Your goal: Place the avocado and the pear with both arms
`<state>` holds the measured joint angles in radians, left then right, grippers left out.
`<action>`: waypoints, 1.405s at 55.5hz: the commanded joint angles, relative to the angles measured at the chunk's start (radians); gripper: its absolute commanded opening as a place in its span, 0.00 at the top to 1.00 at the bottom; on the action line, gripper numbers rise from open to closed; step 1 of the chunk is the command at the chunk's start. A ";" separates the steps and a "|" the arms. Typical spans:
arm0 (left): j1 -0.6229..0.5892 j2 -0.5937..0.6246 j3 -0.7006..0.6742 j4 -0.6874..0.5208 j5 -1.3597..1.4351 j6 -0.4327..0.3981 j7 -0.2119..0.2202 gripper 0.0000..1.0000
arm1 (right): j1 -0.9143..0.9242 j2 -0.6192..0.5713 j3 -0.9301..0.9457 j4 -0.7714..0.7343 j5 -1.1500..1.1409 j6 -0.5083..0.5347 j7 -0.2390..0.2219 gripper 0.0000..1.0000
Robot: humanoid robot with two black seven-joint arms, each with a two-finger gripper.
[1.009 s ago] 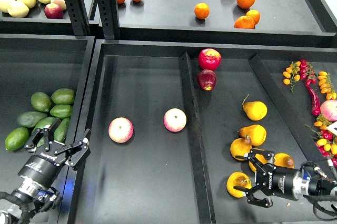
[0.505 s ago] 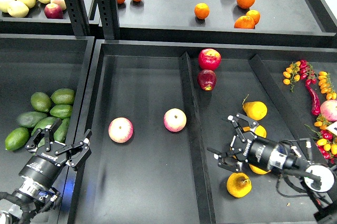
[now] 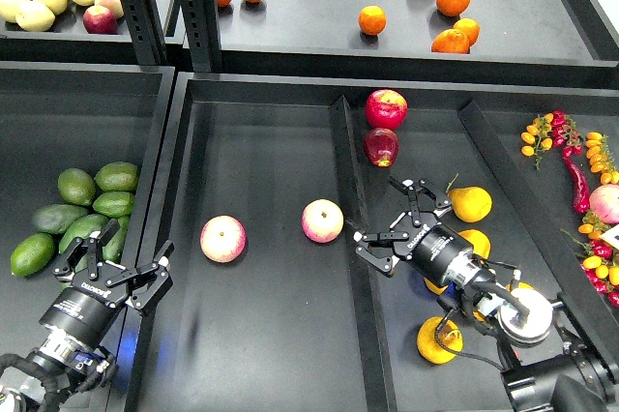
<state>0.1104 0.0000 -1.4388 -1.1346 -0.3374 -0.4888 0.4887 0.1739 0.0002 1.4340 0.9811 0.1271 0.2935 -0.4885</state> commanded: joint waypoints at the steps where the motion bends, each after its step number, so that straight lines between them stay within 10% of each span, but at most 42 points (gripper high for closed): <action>1: 0.000 0.000 0.006 0.006 0.000 0.000 0.000 0.01 | -0.022 0.000 -0.050 -0.001 0.111 0.015 0.000 0.01; 14: 0.000 0.000 0.018 0.024 0.000 0.000 0.000 0.01 | -0.100 0.000 -0.242 -0.036 0.166 0.195 0.000 0.01; 78: -0.040 0.000 0.054 -0.160 0.001 0.000 -0.024 0.01 | -0.281 0.000 -0.142 0.240 0.158 0.195 0.090 0.01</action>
<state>0.0661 0.0000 -1.3961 -1.2941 -0.3391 -0.4887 0.4645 -0.0866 0.0000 1.2916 1.2217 0.2850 0.4889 -0.3994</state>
